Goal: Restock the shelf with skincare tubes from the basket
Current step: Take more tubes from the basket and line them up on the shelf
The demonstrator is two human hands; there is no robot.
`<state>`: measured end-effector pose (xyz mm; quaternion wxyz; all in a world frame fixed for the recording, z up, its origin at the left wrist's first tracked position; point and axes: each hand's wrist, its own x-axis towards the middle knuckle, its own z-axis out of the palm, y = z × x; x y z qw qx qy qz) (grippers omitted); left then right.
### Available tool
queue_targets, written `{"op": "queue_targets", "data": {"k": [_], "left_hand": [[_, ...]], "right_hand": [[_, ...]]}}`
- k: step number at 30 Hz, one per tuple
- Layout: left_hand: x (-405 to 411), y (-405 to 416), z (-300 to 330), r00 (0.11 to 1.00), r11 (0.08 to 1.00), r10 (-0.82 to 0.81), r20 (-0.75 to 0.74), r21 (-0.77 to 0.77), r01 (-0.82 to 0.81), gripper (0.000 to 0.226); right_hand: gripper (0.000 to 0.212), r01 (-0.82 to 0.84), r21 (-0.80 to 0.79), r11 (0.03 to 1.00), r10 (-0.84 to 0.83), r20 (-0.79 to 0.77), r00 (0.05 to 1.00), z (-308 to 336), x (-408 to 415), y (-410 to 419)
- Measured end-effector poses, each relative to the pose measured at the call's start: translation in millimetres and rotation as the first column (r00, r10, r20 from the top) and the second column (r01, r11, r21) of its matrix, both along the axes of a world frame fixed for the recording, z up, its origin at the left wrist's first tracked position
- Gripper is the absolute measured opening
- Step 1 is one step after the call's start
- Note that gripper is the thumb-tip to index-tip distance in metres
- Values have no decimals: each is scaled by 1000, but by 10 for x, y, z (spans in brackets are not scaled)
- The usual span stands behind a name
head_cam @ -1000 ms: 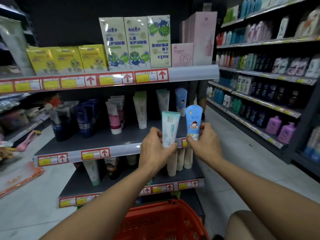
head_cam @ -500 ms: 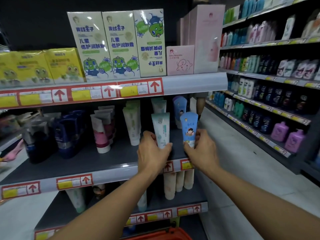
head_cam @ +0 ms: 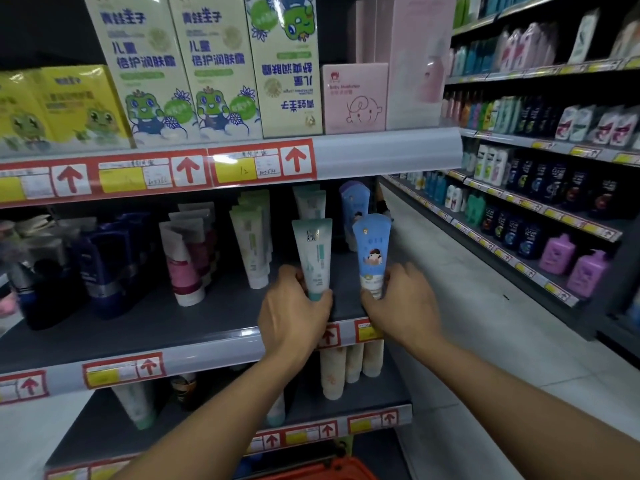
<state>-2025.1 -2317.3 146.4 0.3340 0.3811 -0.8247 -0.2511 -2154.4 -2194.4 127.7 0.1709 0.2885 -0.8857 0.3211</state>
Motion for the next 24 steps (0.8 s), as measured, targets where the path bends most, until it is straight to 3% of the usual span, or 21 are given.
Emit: {"op": "queue_targets", "data": {"k": [3,9,24], "left_hand": [[-102,-44,75,999,998,7,52,56,-10,42],[-378,-172,161,989,996,31,148,80,-43,51],[-823,-428,121,980,994,97,174,35,-104,60]], "right_hand": [[43,-1,113,994,-10,96,995,92,-115,-84],[38,-1,181,983,-42,233,972,250,-374,-270],[55,28,154,988,-65,242,968,239,-752,-631]]}}
